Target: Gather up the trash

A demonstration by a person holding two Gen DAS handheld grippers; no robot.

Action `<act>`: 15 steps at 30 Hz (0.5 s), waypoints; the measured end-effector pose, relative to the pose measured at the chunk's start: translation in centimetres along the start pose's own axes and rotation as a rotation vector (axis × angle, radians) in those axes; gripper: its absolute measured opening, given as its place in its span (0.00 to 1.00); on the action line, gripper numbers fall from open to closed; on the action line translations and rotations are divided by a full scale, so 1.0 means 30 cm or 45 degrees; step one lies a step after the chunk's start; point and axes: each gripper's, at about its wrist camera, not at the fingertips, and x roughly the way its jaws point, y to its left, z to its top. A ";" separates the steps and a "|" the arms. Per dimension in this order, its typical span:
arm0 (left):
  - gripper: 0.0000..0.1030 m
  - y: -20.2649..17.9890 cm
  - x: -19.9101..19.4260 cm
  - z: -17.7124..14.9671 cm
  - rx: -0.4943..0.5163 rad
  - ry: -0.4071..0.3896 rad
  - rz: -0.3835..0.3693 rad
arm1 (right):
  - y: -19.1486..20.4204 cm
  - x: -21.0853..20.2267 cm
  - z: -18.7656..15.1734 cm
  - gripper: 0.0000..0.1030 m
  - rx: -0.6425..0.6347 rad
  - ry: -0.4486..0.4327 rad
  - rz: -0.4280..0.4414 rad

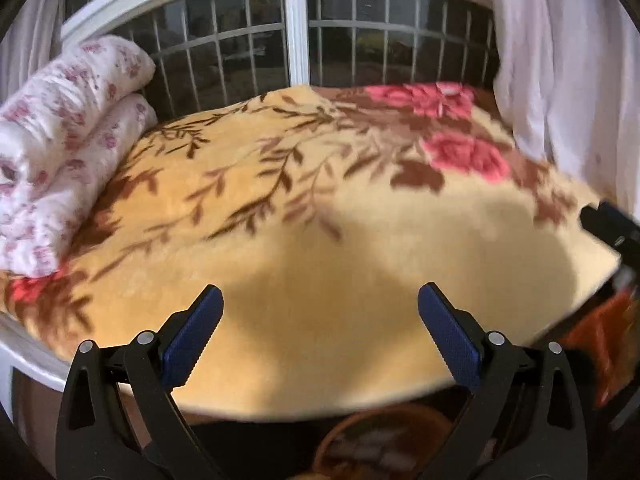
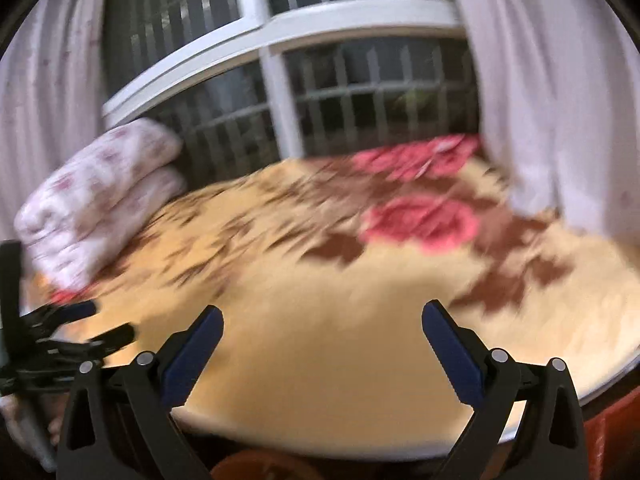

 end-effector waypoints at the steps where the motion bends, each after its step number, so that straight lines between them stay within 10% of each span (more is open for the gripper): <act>1: 0.93 0.007 0.031 0.028 -0.027 -0.009 -0.007 | 0.007 0.028 0.013 0.95 0.008 -0.034 -0.049; 15: 0.93 0.053 0.339 0.133 -0.049 0.017 0.070 | 0.049 0.349 0.007 0.95 0.035 -0.038 -0.206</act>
